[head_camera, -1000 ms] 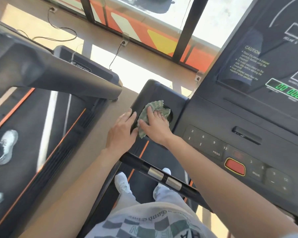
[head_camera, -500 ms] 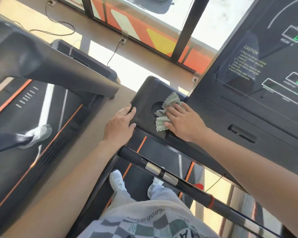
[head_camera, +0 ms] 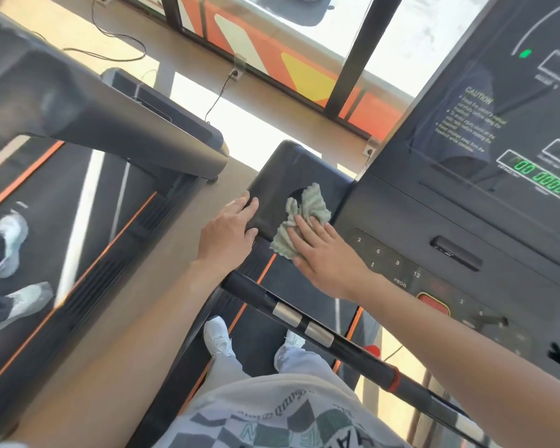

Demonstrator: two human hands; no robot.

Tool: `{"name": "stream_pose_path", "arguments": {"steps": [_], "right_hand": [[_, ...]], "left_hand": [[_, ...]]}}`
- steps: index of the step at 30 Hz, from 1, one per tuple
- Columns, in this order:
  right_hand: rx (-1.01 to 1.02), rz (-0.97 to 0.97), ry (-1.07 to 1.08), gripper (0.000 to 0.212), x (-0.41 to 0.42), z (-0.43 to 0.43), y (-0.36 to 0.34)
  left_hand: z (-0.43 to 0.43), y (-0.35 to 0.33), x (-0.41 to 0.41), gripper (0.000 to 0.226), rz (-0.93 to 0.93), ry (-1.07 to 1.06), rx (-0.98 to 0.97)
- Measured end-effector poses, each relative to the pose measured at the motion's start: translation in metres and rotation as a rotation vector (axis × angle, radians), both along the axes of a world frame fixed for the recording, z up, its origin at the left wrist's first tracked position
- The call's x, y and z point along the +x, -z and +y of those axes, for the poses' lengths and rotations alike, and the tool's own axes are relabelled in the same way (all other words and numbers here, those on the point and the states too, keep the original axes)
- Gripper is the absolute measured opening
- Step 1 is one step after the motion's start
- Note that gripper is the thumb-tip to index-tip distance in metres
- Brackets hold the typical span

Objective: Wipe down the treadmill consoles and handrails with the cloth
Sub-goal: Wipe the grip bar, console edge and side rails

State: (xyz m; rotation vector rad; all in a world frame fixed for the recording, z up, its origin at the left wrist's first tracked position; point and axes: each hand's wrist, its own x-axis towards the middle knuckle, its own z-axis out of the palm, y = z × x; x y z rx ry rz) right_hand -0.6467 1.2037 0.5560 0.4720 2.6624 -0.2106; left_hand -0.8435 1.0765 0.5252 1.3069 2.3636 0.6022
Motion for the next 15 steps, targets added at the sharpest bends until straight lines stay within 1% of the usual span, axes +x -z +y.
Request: {"name": "stream_pose_path", "arguments": {"steps": [4,7,10,15], "right_hand": [[-0.039,0.018,0.0,0.067,-0.014,-0.01,0.004],[-0.02,0.059,0.014,0.06,-0.038,-0.002,0.01],[0.016,0.092,0.035,0.057,-0.061,0.011,0.016],[0.003,0.106,0.125,0.056,-0.095,0.05,0.017]], "left_hand": [[-0.002,0.004,-0.007,0.062,-0.087,-0.017,0.041],[-0.005,0.004,-0.008,0.058,-0.148,-0.065,0.081],[-0.009,0.003,0.003,0.052,-0.112,-0.133,0.11],[-0.006,0.006,0.011,0.052,-0.093,-0.181,0.083]]}}
